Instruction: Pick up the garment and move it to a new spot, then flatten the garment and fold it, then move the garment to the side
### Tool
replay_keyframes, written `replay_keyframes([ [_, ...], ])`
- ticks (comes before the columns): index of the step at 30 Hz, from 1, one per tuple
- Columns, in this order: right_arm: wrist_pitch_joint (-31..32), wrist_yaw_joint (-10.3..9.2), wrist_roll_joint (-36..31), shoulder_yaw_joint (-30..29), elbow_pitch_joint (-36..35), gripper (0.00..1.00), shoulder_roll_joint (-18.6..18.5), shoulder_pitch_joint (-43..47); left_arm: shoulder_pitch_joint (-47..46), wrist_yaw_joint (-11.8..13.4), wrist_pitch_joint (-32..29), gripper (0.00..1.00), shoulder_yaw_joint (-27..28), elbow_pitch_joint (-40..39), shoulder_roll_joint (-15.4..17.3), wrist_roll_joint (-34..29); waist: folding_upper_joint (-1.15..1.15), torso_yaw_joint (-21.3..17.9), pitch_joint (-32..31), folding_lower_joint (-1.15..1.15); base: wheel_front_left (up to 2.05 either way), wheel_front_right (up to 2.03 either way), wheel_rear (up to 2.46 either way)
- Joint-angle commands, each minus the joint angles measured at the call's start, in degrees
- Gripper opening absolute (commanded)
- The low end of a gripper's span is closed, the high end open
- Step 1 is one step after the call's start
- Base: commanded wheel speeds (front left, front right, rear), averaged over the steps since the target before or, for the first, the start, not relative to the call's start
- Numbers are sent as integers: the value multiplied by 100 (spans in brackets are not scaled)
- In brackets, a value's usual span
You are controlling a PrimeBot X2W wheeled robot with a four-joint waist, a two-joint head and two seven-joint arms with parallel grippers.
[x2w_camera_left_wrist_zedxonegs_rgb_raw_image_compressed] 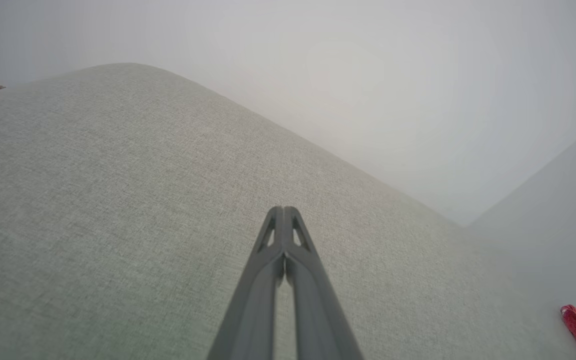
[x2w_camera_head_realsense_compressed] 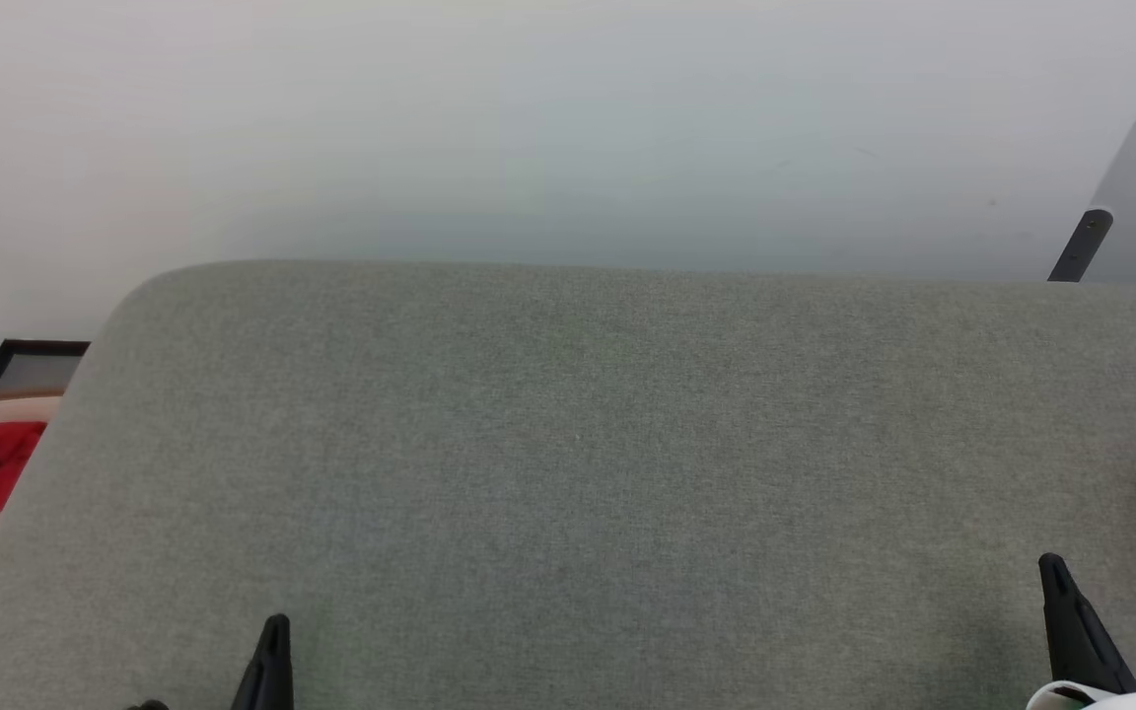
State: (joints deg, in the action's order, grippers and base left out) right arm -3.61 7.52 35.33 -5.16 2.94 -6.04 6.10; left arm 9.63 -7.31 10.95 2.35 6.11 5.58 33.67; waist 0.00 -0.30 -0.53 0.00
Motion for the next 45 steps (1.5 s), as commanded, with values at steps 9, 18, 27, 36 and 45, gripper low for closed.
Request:
replay_keyframes([
  [9, 136, -1, 805, -36, 88, 0, 29, -299, -316, -7, -202, 0, 30, 49, 23, 873, 0, 3, 6, 0, 0, 0, 0],
  [18, 254, -1, 1468, -50, 223, 0, 65, -430, -487, -9, -385, 0, 49, 137, 10, 1579, 0, 5, 12, 0, 0, 0, 0],
  [27, 361, -2, 2076, -64, 346, 0, 101, -549, -647, -12, -551, 0, 71, 225, -6, 2215, 0, 8, 18, 0, 0, 0, 0],
  [36, 461, -2, 2626, -76, 461, 0, 134, -659, -792, -14, -710, 0, 96, 305, -25, 2791, 0, 10, 24, 0, 0, 0, 0],
  [45, 555, -2, 3130, -87, 567, 0, 163, -755, -925, -16, -858, 0, 122, 385, -44, 3322, 0, 13, 30, 0, 0, 0, 0],
])
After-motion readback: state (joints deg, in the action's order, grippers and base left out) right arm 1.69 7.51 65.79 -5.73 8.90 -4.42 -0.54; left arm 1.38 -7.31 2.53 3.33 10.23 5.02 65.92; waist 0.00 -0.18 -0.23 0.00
